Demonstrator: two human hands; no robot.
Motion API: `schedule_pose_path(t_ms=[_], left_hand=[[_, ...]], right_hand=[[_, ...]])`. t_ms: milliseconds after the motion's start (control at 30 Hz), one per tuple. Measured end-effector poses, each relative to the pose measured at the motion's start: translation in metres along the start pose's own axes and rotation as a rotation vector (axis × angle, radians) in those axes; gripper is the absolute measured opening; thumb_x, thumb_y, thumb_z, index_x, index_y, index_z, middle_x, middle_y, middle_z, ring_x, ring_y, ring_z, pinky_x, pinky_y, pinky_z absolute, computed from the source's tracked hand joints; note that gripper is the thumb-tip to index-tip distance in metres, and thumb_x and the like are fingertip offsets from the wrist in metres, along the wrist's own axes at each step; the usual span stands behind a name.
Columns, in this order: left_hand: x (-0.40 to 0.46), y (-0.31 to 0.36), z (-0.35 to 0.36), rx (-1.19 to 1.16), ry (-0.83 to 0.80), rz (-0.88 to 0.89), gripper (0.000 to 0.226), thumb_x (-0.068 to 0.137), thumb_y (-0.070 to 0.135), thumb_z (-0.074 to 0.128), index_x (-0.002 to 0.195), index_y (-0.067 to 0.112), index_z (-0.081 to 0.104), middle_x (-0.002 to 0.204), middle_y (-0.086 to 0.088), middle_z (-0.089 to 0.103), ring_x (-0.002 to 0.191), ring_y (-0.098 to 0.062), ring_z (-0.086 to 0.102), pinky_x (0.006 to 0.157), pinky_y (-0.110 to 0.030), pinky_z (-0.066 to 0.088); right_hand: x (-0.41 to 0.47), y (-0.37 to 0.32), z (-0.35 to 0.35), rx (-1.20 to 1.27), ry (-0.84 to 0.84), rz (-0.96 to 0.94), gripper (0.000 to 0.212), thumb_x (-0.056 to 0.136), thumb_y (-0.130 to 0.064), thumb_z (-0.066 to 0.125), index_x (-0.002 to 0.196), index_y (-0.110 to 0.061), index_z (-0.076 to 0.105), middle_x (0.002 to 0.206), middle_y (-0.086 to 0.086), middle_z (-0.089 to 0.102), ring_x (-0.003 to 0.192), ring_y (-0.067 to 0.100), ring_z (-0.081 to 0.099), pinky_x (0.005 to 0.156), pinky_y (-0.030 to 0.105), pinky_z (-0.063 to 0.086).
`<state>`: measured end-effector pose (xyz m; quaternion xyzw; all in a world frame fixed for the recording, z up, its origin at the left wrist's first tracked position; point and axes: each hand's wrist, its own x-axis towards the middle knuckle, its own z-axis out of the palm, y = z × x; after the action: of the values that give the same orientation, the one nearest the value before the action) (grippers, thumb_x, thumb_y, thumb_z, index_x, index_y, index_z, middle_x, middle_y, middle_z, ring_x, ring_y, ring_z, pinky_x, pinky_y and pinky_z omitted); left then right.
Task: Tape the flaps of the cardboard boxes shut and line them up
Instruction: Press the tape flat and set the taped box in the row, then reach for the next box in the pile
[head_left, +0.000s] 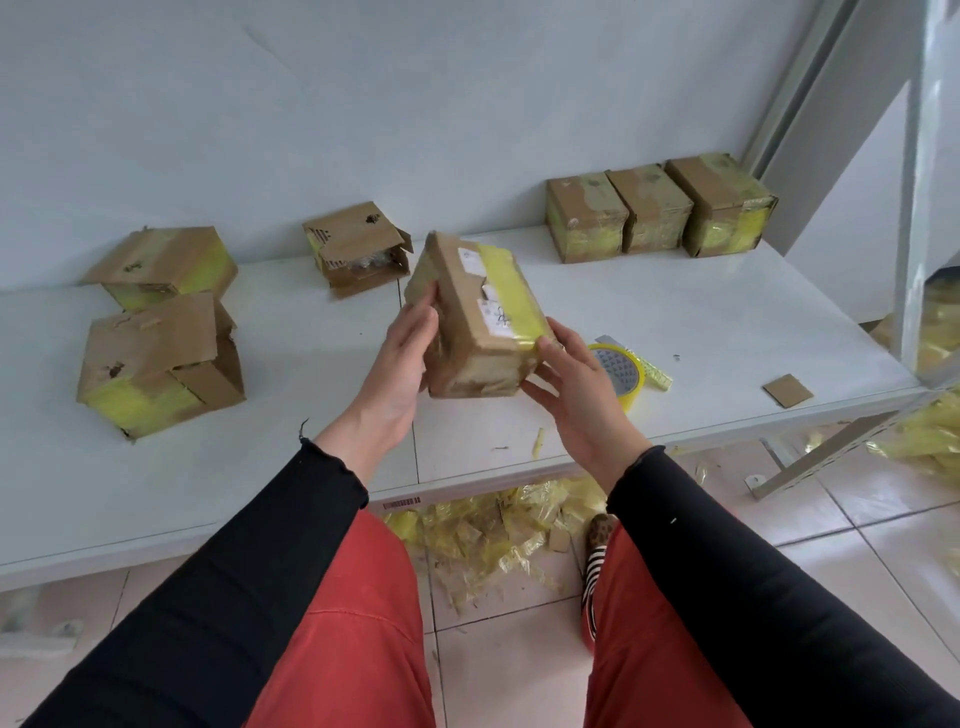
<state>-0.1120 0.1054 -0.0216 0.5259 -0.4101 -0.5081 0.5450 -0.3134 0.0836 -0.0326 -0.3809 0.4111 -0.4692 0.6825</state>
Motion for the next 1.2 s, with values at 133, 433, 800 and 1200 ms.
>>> schedule_pose_path(t_ms=[133, 433, 800, 1200], left_hand=[[0.023, 0.023, 0.029, 0.020, 0.068, 0.173, 0.056, 0.106, 0.022, 0.060, 0.155, 0.042, 0.041, 0.154, 0.016, 0.036, 0.121, 0.008, 0.059, 0.091, -0.032, 0.059], [0.073, 0.007, 0.085, -0.487, -0.350, -0.293, 0.086, 0.086, 0.085, 0.041, 0.152, 0.030, 0.050, 0.149, -0.004, 0.058, 0.139, -0.027, 0.053, 0.117, -0.063, 0.030], [0.148, -0.007, 0.054, -0.192, -0.006, -0.243, 0.104, 0.086, 0.046, 0.081, 0.161, 0.030, 0.010, 0.141, 0.004, 0.061, 0.116, -0.018, 0.070, 0.100, -0.047, 0.056], [0.237, -0.014, 0.071, 0.111, 0.046, -0.150, 0.039, 0.107, 0.027, 0.055, 0.143, 0.014, 0.049, 0.134, -0.001, 0.063, 0.123, -0.019, 0.060, 0.094, -0.030, 0.051]], right_hand=[[0.010, -0.032, -0.022, 0.135, 0.011, 0.022, 0.039, 0.105, -0.030, 0.052, 0.144, -0.028, 0.055, 0.123, -0.001, 0.067, 0.110, 0.021, 0.063, 0.105, 0.041, 0.048], [0.044, -0.071, -0.041, 0.075, 0.024, 0.040, 0.034, 0.106, -0.029, 0.047, 0.135, -0.029, 0.066, 0.118, 0.004, 0.065, 0.114, 0.028, 0.067, 0.108, 0.043, 0.050], [0.113, -0.075, -0.013, -0.490, -0.028, -0.195, 0.045, 0.098, -0.045, 0.059, 0.142, -0.033, 0.056, 0.134, -0.015, 0.061, 0.117, -0.008, 0.058, 0.092, 0.016, 0.047], [0.222, -0.051, -0.034, -0.552, 0.154, -0.052, 0.042, 0.106, -0.036, 0.048, 0.145, -0.021, 0.054, 0.123, -0.012, 0.062, 0.116, 0.010, 0.056, 0.089, 0.021, 0.039]])
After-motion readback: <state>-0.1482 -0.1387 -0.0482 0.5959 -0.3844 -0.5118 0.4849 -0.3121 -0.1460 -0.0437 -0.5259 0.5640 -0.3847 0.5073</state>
